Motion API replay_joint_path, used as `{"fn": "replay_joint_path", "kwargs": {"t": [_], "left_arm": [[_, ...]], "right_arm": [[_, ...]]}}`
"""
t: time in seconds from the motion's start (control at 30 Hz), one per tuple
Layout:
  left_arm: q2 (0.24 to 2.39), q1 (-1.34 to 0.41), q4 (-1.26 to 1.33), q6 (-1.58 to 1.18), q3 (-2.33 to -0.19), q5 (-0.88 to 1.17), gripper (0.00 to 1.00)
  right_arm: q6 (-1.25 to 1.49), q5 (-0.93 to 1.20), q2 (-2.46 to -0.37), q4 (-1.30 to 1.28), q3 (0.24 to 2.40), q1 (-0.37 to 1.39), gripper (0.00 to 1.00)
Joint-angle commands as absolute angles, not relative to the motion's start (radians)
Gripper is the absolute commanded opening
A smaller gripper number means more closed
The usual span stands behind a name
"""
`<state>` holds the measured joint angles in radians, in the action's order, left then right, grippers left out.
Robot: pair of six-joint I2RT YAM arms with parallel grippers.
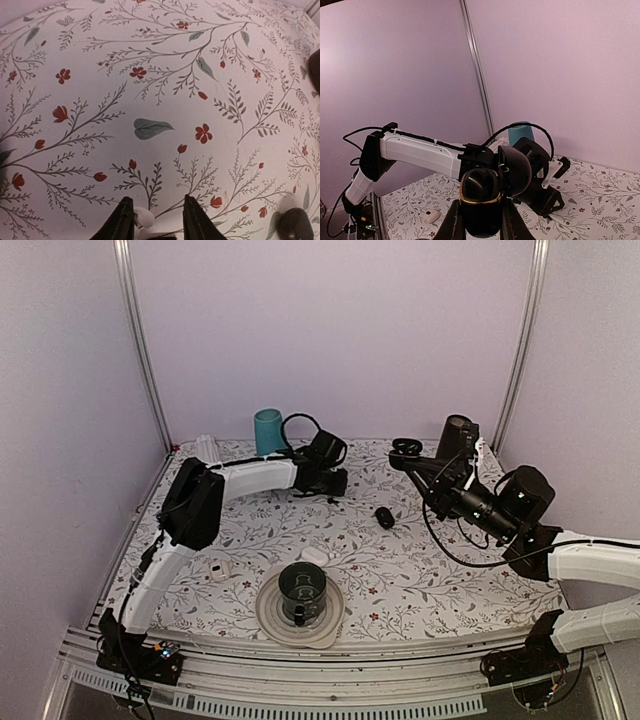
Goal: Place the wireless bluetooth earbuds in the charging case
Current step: Move the left earbud to the center of the board.
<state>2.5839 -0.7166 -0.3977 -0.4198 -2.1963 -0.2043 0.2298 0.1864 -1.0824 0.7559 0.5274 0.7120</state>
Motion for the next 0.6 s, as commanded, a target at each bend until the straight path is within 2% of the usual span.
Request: {"fn": "replay_joint_path", "kwargs": {"t": [0.0, 0.57], "left_arm": [[2.618, -0.699, -0.445, -0.42, -2.227, -0.193, 0.35], [2.493, -0.731, -0.472, -0.353, -2.026, -0.238, 0.34]], "right_arm": [[0.249, 0.191, -1.061, 0.744, 0.522, 0.707, 0.03], [0.28, 0.211, -1.1, 0.741, 0.542, 0.707, 0.03]]}}
